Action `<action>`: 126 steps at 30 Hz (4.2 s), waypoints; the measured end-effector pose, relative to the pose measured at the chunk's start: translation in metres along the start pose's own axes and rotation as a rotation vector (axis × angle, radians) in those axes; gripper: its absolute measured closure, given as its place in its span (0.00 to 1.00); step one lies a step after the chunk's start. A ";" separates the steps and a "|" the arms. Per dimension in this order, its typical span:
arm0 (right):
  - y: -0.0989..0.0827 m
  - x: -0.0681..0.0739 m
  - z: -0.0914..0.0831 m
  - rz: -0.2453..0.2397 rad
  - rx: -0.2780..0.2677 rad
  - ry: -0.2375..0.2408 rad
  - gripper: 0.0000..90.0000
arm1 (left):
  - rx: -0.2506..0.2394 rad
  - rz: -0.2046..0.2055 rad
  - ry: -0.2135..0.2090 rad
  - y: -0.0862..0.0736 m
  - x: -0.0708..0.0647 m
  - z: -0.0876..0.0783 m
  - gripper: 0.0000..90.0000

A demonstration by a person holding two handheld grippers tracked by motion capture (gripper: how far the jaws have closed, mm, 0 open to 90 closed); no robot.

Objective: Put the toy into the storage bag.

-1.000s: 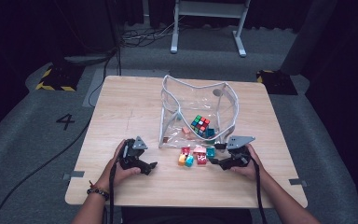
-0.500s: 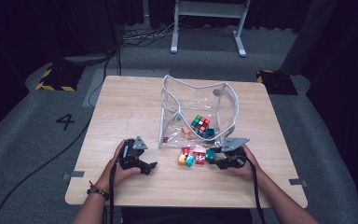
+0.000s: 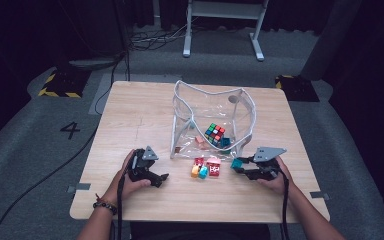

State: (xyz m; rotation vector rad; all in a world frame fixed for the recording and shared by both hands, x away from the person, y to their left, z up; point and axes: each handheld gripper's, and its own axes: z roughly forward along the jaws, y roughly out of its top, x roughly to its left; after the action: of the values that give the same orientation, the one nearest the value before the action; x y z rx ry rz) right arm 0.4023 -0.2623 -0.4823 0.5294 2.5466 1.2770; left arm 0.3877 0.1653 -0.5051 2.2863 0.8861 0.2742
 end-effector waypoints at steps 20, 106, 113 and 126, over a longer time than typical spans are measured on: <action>-0.001 -0.095 -0.073 0.227 -0.130 -0.297 0.66 | 0.000 0.000 0.001 0.000 0.000 0.000 0.00; 0.175 -0.094 -0.020 -0.244 0.512 -0.042 0.66 | -0.004 -0.002 0.001 0.000 0.000 0.000 0.00; 0.171 -0.092 -0.031 -0.240 0.411 -0.034 0.59 | -0.002 -0.003 0.000 0.000 0.000 0.000 0.00; 0.151 -0.078 -0.071 -0.146 0.109 -0.117 0.44 | 0.000 -0.001 0.000 0.000 0.000 0.000 0.00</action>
State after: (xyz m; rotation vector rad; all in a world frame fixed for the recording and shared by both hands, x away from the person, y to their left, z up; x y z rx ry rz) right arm 0.4783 -0.2631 -0.3141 0.4178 2.5160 1.0319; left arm 0.3877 0.1652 -0.5051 2.2856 0.8868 0.2737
